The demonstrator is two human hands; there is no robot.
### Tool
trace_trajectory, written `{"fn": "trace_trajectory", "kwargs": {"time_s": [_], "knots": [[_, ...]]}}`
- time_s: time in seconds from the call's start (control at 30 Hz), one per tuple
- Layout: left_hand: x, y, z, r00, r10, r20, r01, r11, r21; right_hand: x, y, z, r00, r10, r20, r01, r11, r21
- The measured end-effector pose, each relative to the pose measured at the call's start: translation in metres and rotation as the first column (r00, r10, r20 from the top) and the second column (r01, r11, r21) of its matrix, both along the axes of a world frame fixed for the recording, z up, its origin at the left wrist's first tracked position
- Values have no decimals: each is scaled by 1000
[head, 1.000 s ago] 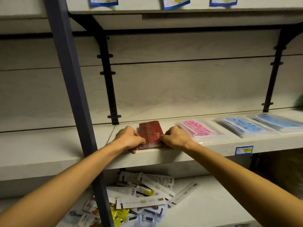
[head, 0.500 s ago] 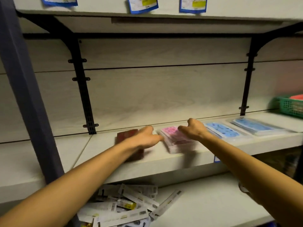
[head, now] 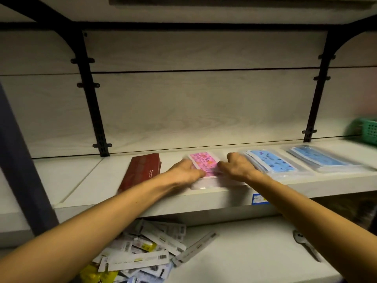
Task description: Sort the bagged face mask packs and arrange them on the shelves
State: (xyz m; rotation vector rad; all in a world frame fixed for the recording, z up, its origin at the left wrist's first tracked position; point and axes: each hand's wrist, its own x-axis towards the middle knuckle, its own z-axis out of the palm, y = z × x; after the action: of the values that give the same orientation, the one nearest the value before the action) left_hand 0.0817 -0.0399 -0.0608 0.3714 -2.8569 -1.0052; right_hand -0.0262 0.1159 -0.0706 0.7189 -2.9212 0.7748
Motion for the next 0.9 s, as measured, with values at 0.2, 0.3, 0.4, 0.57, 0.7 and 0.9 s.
{"fn": "trace_trajectory", "kwargs": {"time_s": [0.2,0.3,0.4,0.57,0.7,0.9], "knots": [[44,-18,-1,984,-85,-155,-18,823,-567,29,-15,-6,896,146,-420,-110,988,108],[79,-34,-2,959,-150,-241,-66,708,-703,58,-33,-6,852,209,-480,-178,978,110],[130,-56,-1,915,-215,-342,-140,625,-768,100,-58,-7,794,244,-557,-259,964,53],[243,-124,-4,854,-372,-364,-145,501,-853,192,-118,-17,651,318,-689,-470,882,-38],[339,-198,-3,852,-343,-396,-232,430,-872,276,-189,-25,506,489,-711,-643,763,67],[433,-300,13,910,87,-404,-396,468,-790,375,-308,-38,439,691,-574,-667,679,308]]}}
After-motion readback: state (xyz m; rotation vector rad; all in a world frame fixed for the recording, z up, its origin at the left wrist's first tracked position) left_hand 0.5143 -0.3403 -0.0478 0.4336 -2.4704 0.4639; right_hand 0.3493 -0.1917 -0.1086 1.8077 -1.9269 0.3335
